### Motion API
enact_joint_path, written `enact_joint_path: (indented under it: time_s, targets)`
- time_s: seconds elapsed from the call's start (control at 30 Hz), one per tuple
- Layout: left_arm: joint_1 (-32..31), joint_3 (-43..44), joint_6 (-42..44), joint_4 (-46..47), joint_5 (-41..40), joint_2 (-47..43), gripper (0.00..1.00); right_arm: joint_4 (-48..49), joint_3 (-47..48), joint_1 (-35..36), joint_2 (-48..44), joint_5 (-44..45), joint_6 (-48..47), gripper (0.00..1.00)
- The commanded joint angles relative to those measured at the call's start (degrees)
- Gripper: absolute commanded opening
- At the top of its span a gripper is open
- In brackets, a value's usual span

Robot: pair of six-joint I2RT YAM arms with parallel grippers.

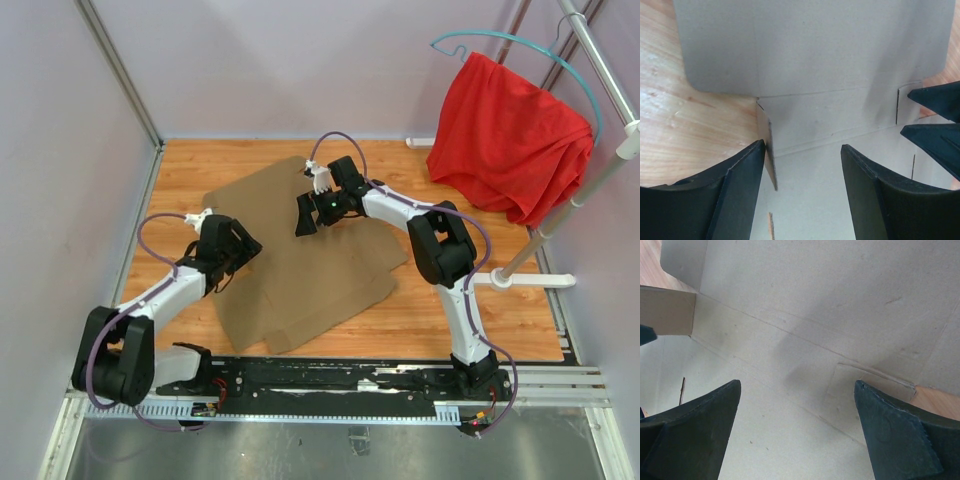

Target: Fold the paper box

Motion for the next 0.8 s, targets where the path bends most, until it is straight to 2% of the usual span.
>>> enact_joint_path:
  time_s: [0.0,0.43,0.63,0.77]
  targets:
    - [-0.66,3.58,-0.25,5.46,2.45,5.11,0.68,-2.92,-1.59,-0.21,2.18,-1.15,0.72,0.97]
    - [-2.08,8.90,-0.88,10.57,4.54,23.42,0.67,-3.56,-1.66,-0.21,2.85,-1.40,0.18,0.96]
    - [-2.08,7.64,-1.30,10.80,3.98,19.94,0.67,-4.62,-3.69,-0.36,-2.31,1.34,-0.94,0.96]
    - [-2.08,8.88,-0.99,8.82,2.94,17.00,0.67,-7.18,-5.81,-0.93,-9.21,3.67,-1.78,0.96]
